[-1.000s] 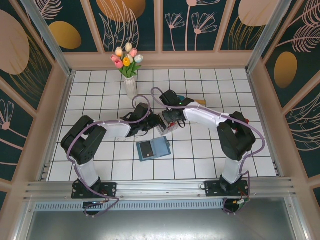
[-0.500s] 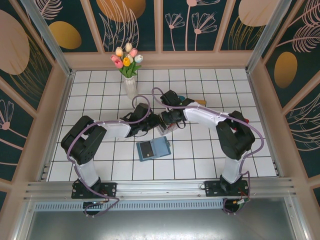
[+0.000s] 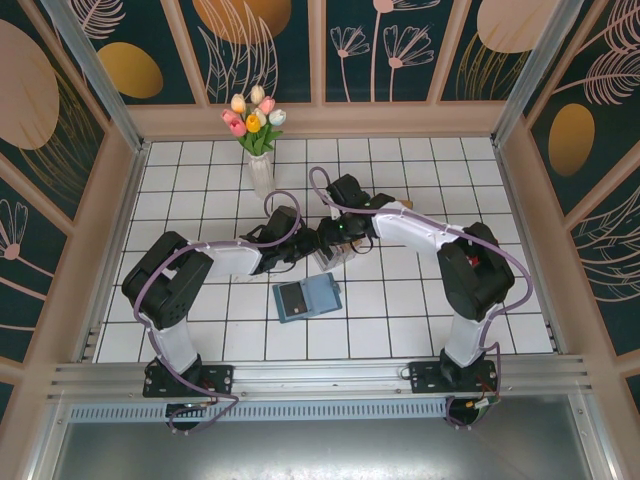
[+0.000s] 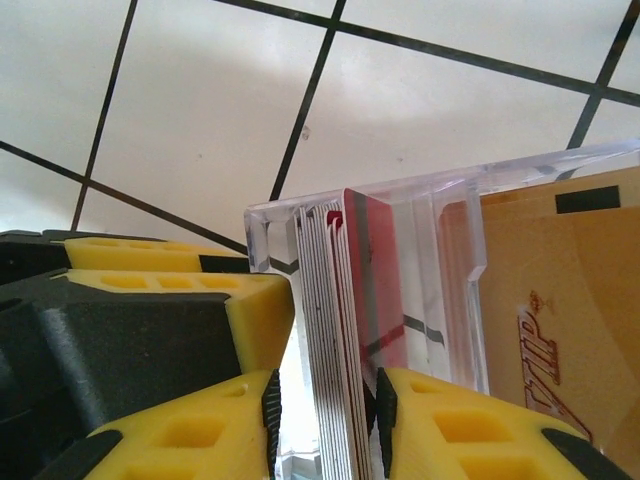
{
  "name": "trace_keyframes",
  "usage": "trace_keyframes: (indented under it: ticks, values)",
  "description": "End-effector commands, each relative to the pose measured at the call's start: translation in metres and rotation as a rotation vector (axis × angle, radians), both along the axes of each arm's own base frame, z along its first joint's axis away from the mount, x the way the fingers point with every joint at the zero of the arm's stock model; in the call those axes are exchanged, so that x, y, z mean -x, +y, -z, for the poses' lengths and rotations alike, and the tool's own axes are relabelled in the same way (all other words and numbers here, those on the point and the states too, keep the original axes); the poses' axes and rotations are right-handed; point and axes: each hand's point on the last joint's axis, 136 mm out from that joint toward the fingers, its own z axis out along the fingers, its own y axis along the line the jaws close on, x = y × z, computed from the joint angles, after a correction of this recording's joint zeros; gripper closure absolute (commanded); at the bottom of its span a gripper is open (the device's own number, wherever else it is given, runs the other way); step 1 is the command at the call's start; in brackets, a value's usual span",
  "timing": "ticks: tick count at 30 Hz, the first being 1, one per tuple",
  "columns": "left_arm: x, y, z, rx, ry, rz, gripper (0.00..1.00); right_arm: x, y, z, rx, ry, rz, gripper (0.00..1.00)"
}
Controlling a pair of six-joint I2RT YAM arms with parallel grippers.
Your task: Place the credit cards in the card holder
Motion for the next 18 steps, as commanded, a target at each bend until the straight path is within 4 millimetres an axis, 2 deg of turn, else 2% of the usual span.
trace_keyframes:
  ticks: [1, 9, 14, 18]
  values:
    - [0.022, 0.023, 0.041, -0.114, 0.109, 0.004, 0.69, 0.000, 0.007, 0.007, -0.048, 0.043, -0.004, 0.65]
    - [0.023, 0.024, 0.041, -0.115, 0.107, 0.000, 0.69, -0.013, -0.005, 0.014, 0.005, 0.020, 0.065, 0.61]
    - [0.022, 0.023, 0.041, -0.114, 0.107, 0.002, 0.69, -0.007, 0.003, 0.017, -0.017, 0.057, 0.028, 0.59]
    - [0.022, 0.023, 0.039, -0.112, 0.104, 0.001, 0.69, -0.004, 0.007, 0.007, -0.054, 0.060, 0.012, 0.61]
